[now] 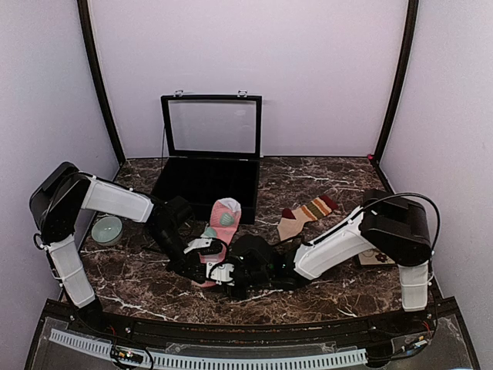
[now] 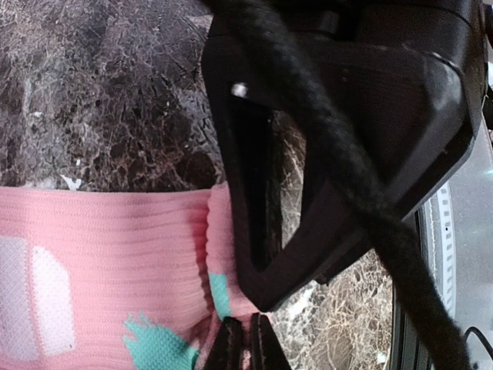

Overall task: Roll the socks
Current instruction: Roll the sock at the center of the board.

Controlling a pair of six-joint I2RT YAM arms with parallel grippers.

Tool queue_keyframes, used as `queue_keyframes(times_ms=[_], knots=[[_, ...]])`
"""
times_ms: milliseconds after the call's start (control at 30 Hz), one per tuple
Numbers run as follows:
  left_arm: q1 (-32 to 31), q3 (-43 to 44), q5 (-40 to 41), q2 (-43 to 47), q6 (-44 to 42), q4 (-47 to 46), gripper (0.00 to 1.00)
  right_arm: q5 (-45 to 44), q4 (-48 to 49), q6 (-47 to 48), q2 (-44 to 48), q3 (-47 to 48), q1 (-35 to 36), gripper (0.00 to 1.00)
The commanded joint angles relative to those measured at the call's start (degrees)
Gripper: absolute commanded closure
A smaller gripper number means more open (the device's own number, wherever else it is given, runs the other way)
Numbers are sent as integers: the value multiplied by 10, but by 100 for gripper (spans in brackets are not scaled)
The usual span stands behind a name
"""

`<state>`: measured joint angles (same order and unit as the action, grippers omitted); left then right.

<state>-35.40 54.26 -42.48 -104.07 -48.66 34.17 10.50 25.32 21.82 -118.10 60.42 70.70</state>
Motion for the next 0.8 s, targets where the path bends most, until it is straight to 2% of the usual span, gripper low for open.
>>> queue_keyframes(times_ms=[0, 300, 400, 467, 500, 567, 600, 767], knots=[[-2, -40, 96, -34, -11, 45, 100, -9, 5, -17, -21, -7, -14, 71], [25, -47, 55, 1, -28, 55, 90, -3, -16, -51, -51, -1, -22, 75], [31, -46, 46, 6, -29, 59, 86, 4, -28, -58, -61, 2, -27, 79], [41, -47, 42, 16, -22, 53, 76, 10, -43, -59, -66, 5, -28, 86], [47, -48, 37, 25, -18, 50, 65, 15, -47, -59, -68, 6, -28, 90], [63, -47, 19, 46, -19, 52, 37, 19, -57, -61, -68, 6, -28, 100], [72, -47, 9, 58, -19, 52, 30, 21, -62, -62, -67, 5, -28, 100], [90, -50, -31, 137, -22, 58, 25, 36, -79, -79, -53, -6, -28, 100]])
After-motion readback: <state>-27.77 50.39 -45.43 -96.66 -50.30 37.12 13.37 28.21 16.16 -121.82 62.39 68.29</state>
